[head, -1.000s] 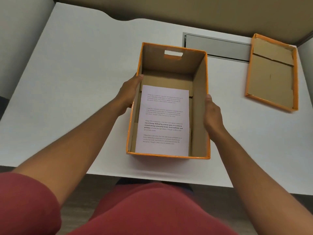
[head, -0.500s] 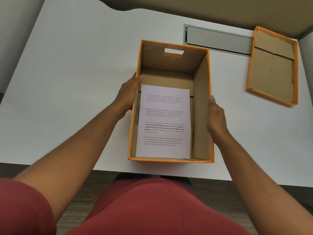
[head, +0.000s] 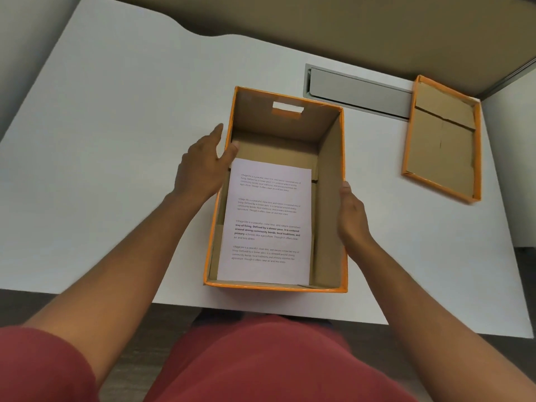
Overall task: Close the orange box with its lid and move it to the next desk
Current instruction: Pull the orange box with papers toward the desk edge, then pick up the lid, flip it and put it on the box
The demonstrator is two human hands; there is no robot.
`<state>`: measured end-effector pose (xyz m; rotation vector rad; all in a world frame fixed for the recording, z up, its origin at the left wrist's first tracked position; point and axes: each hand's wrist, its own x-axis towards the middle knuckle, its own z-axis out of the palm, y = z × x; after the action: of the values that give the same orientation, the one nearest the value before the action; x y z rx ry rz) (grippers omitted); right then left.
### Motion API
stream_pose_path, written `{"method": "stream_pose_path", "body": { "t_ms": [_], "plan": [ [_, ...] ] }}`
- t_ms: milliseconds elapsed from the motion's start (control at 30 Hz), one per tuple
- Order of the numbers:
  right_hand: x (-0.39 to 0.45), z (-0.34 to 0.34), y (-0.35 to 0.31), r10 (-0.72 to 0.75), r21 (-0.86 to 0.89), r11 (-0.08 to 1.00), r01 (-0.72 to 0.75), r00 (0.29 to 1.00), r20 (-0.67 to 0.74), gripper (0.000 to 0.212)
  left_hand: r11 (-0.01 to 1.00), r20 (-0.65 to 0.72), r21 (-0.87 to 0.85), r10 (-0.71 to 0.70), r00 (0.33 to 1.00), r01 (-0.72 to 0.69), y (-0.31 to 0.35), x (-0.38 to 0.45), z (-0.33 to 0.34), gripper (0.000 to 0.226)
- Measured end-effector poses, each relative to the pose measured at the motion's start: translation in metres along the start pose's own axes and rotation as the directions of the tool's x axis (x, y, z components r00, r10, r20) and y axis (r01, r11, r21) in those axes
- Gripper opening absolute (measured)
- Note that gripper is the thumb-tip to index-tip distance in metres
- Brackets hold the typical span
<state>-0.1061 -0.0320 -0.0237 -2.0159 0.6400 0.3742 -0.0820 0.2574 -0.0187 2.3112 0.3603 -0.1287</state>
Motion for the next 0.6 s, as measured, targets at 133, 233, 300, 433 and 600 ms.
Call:
{"method": "stream_pose_path", "body": {
  "t_ms": [133,233,300,433,600],
  "plan": [
    [0.009,-0.012,0.004,0.065,0.147,0.985,-0.092,0.981,0.183,0.07,0.946,-0.055,0.3,0.146,0.988,-0.123,0.022,-0.01,-0.002,0.076],
    [0.015,-0.027,0.007,0.106,0.288,0.933,-0.217,0.928,0.356,0.071,0.926,-0.086,0.314,0.249,0.965,-0.211,0.056,-0.023,0.011,0.073],
    [0.024,-0.043,0.011,0.127,0.325,0.914,-0.241,0.933,0.336,0.071,0.903,-0.071,0.321,0.325,0.943,-0.287,0.085,-0.031,0.033,0.069],
    [0.062,-0.101,0.027,-0.016,0.255,0.967,-0.014,0.993,0.115,0.054,0.855,0.049,0.279,0.443,0.895,-0.438,0.155,-0.043,0.099,0.065],
    [0.15,-0.205,0.061,-0.268,-0.171,0.952,0.253,0.961,-0.071,0.047,0.815,0.254,0.245,0.468,0.847,-0.524,0.221,-0.047,0.203,0.067]
  ]
}}
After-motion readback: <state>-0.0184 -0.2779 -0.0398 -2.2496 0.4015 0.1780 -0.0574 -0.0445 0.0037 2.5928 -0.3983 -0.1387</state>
